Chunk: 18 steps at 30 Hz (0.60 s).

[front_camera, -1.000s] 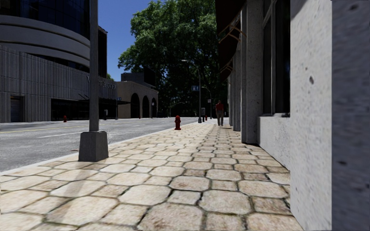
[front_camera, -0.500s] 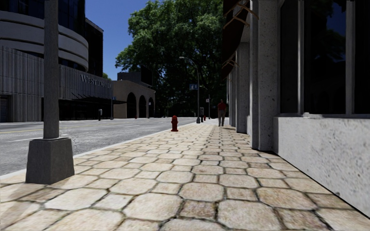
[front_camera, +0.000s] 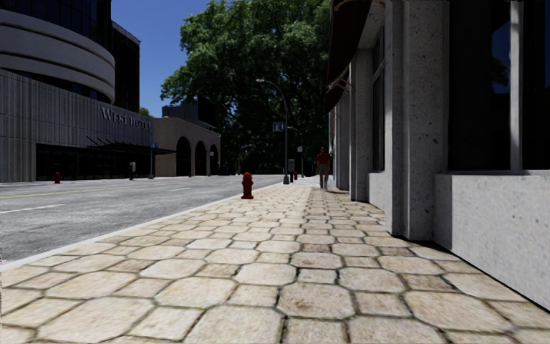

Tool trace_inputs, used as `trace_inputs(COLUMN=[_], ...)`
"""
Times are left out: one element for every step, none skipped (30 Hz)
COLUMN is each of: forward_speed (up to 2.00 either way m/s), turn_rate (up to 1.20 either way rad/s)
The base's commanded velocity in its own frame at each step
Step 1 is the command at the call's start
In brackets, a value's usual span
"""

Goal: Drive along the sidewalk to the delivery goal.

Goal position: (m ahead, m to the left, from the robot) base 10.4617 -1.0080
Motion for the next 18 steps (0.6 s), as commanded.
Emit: trace_inputs(forward_speed=[2.00, 2.00, 2.00, 2.00, 2.00, 2.00, 2.00, 2.00, 2.00, 2.00, 2.00, 2.00, 2.00, 2.00, 2.00, 2.00, 2.00, 2.00], turn_rate=[-0.22, -0.22, -0.21, -0.21, -0.21, -0.21, -0.17, -0.12, -0.04, -0.04, -0.02, -0.01, -0.01, -0.01, -0.01, -0.01, 0.00, 0.00])
